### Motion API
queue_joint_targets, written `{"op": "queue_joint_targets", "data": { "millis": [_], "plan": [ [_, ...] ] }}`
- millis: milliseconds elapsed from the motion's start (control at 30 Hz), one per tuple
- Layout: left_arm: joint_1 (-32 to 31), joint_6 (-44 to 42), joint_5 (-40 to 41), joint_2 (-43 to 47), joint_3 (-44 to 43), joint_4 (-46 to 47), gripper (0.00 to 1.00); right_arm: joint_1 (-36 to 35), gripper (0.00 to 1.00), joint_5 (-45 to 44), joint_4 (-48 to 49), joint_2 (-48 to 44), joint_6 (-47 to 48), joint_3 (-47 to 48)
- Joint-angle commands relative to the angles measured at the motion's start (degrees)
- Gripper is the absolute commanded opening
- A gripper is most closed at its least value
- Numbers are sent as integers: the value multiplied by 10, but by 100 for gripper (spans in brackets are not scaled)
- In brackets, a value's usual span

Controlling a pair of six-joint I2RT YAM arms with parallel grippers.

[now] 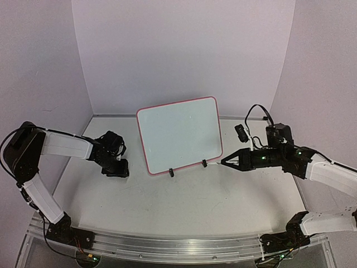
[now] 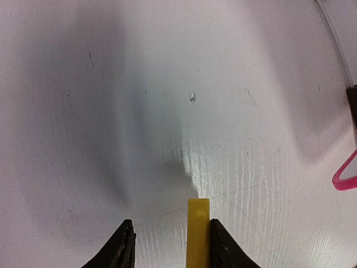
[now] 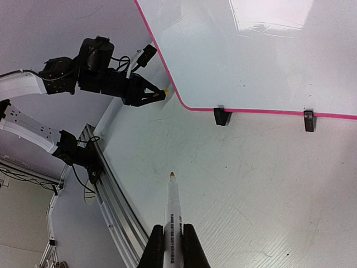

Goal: Write a sentence on the whiteboard
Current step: Place the pen cap at the center of the board, then hold the whiteboard at the center of the board.

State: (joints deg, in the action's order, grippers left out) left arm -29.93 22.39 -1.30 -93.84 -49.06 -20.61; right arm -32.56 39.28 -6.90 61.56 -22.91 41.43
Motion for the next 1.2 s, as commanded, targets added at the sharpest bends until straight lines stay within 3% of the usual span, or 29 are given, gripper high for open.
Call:
{"op": "queue_joint_targets", "data": {
  "millis": [0,200,300,700,833,1033,1167],
  "plan": [
    [1,-7,8,3,-16,-7,47,-2,0,-11,16,-16,-5,-5],
    [1,-9,20,17,-9,-15,69,-2,0,-14,16,-20,-9,-15],
    [1,-8,25,25,-4,-16,73,-2,0,-14,16,-23,-10,-17],
    [6,-14,35,132,20,-9,74,-2,0,-38,17,-50,-25,-19],
    [43,-41,19,176,0,-34,75,-2,0,-49,18,-69,-29,-20],
    [138,-68,-117,195,-38,-26,75,-3,0,-40,43,-69,-39,-20],
    [159,-44,-175,193,-44,30,75,-11,0,-41,88,-56,-60,-21]
  ]
}}
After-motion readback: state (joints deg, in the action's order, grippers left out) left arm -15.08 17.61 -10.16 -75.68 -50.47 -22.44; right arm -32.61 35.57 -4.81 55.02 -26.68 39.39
